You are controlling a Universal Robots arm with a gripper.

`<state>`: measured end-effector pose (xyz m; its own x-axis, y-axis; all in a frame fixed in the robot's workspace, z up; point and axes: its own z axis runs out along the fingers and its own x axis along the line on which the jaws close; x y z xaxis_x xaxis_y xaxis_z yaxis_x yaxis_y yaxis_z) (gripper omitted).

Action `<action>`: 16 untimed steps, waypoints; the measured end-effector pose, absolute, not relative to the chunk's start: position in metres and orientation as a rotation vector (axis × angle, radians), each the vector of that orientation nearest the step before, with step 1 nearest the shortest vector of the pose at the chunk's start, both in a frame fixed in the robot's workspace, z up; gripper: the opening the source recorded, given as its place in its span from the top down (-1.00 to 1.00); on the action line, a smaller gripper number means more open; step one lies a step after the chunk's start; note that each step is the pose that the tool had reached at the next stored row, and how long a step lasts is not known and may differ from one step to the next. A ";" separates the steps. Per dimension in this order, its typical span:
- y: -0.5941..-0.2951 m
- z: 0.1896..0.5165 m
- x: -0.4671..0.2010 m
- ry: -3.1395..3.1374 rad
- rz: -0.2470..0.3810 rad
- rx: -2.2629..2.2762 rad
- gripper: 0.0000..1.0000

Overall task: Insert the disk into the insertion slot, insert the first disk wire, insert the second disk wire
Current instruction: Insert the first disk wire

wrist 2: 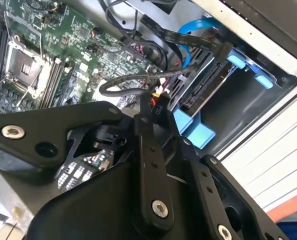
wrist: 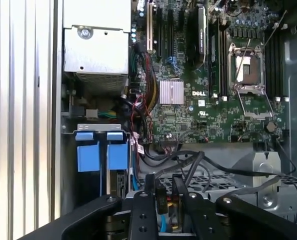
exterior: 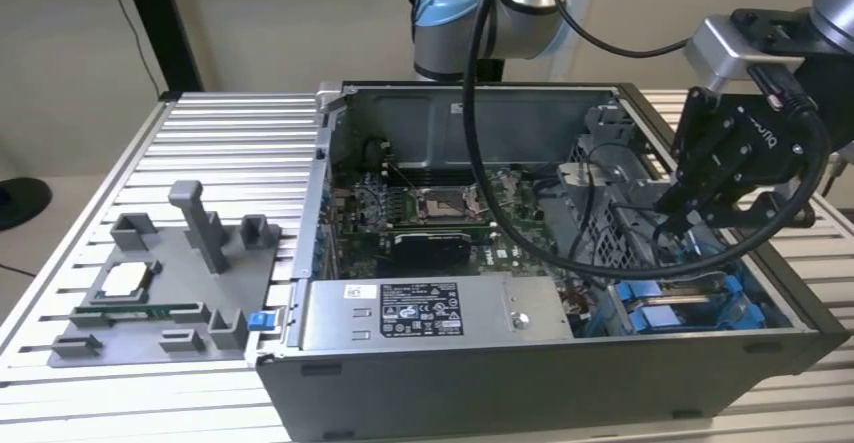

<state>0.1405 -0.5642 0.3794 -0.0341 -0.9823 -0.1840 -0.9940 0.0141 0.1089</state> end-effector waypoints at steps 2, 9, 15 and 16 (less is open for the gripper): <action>-0.565 0.379 0.142 2.195 0.323 -2.143 -1.00; -0.568 0.380 0.144 2.186 0.335 -2.139 -1.00; -0.570 0.381 0.148 2.180 0.341 -2.137 -1.00; -0.570 0.380 0.149 2.180 0.342 -2.137 -1.00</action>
